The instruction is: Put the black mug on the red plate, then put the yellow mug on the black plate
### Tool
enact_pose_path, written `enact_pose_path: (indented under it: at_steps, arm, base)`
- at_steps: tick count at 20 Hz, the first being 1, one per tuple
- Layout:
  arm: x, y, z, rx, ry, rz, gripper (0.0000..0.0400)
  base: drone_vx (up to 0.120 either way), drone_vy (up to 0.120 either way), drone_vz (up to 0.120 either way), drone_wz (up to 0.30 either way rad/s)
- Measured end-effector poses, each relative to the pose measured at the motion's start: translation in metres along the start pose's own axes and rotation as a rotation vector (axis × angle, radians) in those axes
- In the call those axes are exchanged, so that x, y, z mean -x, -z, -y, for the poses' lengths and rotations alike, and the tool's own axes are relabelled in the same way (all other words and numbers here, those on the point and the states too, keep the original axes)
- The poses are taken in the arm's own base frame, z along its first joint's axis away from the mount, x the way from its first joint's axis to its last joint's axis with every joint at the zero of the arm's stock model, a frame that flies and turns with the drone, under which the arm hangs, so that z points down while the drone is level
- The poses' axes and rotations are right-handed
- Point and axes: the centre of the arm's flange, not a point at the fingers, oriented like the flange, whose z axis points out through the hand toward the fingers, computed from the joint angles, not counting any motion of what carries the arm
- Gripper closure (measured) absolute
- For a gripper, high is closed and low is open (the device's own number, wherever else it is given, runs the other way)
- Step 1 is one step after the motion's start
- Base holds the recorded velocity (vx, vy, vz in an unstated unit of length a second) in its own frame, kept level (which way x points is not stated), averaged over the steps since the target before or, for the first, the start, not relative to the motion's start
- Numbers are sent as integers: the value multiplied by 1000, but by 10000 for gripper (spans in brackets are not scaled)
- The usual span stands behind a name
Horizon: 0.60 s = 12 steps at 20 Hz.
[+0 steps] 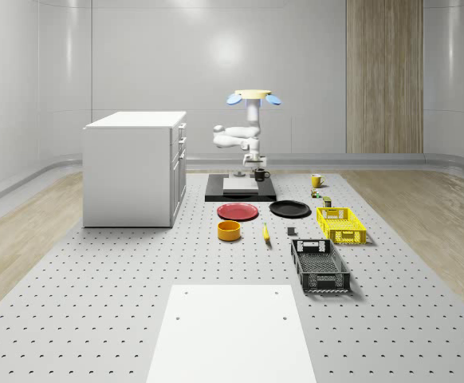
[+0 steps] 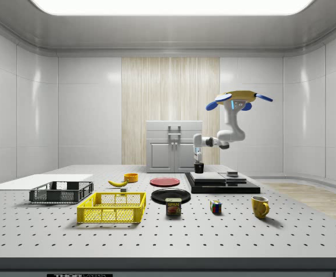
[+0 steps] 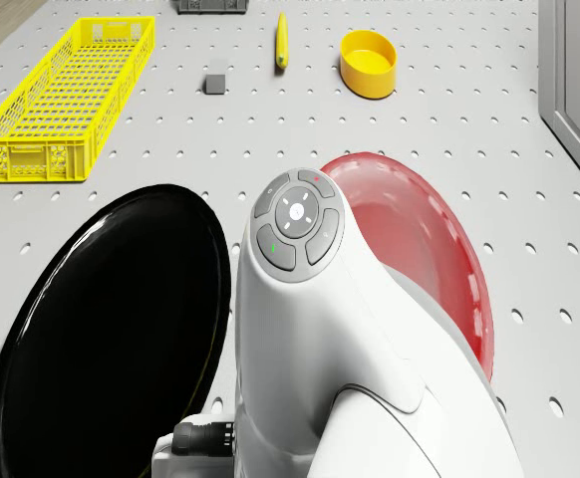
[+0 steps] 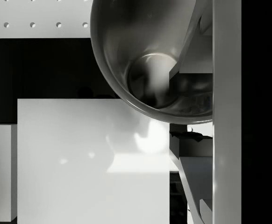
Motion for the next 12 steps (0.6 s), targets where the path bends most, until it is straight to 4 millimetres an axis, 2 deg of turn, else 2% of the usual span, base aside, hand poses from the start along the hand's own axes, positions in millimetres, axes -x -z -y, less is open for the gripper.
enact_pose_path:
  at_steps: [12]
  arm:
    - [0,0,0,0,0,0,290]
  base:
    - [120,-120,0,0]
